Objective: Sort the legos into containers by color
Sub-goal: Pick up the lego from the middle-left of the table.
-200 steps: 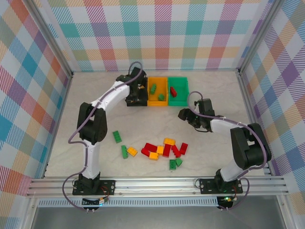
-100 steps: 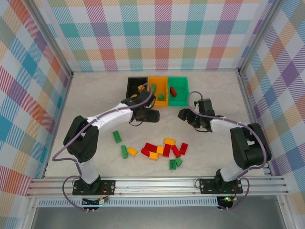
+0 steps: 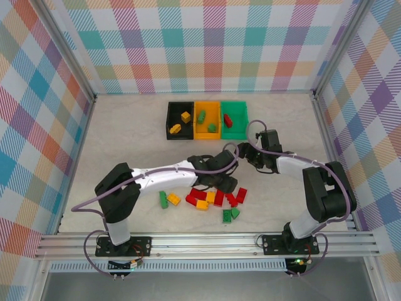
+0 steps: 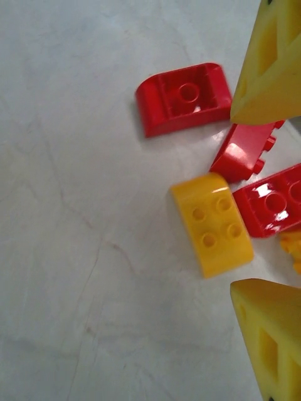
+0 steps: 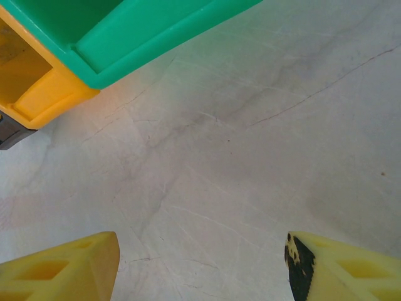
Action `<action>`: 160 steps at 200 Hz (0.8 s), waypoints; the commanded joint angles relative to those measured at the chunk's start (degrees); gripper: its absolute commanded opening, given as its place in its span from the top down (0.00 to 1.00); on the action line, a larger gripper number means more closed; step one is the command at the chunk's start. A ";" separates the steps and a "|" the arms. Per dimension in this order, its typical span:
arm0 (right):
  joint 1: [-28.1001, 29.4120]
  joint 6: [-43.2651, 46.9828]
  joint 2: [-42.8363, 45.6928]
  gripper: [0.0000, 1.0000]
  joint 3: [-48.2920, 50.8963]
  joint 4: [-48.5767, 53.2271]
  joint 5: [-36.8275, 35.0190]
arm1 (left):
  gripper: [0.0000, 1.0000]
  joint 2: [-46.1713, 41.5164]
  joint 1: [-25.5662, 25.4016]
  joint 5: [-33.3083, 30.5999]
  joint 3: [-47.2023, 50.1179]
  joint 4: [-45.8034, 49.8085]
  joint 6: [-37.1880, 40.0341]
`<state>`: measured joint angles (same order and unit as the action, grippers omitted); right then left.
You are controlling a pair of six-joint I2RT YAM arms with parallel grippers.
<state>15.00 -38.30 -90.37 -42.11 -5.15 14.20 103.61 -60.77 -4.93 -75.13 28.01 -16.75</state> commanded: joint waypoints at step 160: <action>-1.10 1.50 2.12 0.29 -0.67 -0.02 -1.62 | 0.32 13.49 -9.62 -5.68 -14.71 16.90 7.79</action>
<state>14.20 -37.08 -89.32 -42.11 -4.91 12.27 113.80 -70.26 -10.59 -85.97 39.18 -12.03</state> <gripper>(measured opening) 0.711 0.670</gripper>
